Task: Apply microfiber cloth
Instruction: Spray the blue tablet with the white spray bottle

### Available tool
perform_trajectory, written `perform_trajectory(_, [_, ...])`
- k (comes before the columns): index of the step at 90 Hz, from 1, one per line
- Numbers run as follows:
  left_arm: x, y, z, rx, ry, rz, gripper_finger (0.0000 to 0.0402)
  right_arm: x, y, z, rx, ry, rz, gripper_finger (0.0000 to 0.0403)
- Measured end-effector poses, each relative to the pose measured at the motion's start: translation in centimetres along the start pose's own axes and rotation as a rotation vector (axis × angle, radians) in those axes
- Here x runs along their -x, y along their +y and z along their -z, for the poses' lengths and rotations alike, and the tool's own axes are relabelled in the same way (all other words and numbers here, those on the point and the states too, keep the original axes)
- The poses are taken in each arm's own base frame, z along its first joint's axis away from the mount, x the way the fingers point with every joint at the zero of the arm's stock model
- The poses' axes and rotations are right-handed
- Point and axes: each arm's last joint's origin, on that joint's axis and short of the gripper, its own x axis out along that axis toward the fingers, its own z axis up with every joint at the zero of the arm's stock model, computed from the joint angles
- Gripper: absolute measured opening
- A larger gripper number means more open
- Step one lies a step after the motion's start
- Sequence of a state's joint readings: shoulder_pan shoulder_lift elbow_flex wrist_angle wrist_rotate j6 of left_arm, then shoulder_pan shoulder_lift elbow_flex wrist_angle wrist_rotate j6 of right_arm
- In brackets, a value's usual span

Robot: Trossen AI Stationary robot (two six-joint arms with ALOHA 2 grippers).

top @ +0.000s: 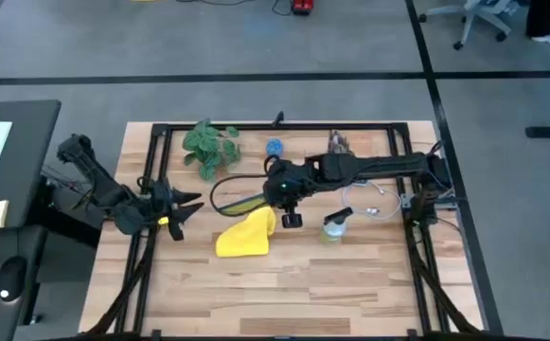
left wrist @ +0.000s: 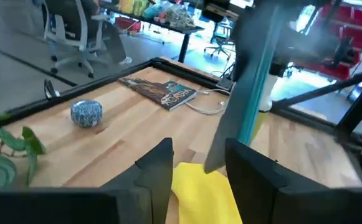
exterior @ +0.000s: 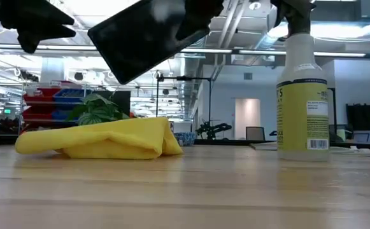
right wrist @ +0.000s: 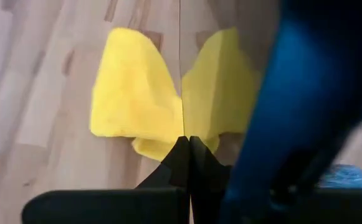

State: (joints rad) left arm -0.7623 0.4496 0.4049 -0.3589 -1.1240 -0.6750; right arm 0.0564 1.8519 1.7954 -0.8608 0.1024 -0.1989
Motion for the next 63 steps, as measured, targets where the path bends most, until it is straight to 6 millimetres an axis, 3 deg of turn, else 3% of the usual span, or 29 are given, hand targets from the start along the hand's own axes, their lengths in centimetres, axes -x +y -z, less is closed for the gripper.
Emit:
perform_trajectory(16, [-0.1, -0.5, 0.1, 0.038, 0.047, 0.072, 0.0123, 0.4, 2.3, -0.4, 0.241, 0.028, 0.134, 0.001])
perform_trajectory(38, [-0.6, -2.7, -1.0, -0.009, 0.021, 0.27, 0.0123, 0.0, 8.5, -0.7, 0.821, 0.062, 0.352, 0.001])
perform_trajectory(63, [-2.8, -2.5, -2.0, -0.029, 0.044, 0.429, 0.0123, -2.4, 13.4, 0.7, 1.365, 0.113, 0.598, 0.001])
